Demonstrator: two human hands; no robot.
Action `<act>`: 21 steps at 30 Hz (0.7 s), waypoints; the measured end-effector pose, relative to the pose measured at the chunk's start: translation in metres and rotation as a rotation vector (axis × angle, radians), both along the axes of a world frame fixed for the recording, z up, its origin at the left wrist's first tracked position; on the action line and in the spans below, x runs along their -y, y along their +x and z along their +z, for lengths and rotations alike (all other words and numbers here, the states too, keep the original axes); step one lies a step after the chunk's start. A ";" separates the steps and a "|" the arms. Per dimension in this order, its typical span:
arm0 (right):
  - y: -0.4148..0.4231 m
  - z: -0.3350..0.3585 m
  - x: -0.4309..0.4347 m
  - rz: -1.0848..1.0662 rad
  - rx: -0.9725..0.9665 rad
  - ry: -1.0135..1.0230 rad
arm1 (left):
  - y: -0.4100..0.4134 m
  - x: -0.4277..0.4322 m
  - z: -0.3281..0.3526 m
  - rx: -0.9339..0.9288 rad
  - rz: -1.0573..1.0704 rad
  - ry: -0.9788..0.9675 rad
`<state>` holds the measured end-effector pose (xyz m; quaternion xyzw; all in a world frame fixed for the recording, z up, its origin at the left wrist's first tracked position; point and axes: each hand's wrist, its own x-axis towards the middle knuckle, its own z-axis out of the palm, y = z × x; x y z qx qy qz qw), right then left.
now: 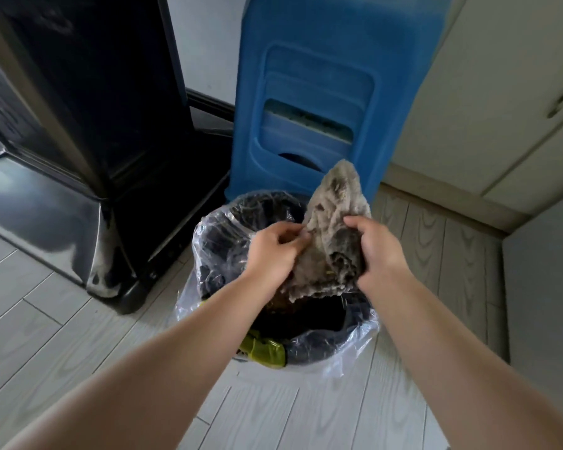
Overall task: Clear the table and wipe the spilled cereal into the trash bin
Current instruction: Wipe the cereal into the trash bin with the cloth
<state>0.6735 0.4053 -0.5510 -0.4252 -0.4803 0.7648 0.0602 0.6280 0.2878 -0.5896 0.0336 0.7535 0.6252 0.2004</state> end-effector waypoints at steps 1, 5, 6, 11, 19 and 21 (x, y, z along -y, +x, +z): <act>0.000 0.001 -0.007 -0.030 -0.005 0.009 | -0.003 0.003 -0.002 0.016 0.013 -0.023; 0.002 0.000 -0.022 -0.048 -0.016 0.075 | -0.007 0.014 -0.005 0.107 -0.057 -0.127; 0.001 0.000 -0.023 -0.042 -0.021 0.087 | -0.006 0.013 -0.003 0.146 -0.082 -0.112; -0.003 -0.006 -0.004 0.024 -0.091 0.038 | 0.007 0.004 0.004 0.195 -0.269 -0.003; -0.005 -0.011 -0.015 0.259 -0.057 0.178 | -0.009 0.016 -0.004 -0.026 -0.215 -0.182; -0.005 -0.013 -0.022 0.244 -0.055 0.232 | -0.013 0.020 -0.004 0.003 -0.229 -0.183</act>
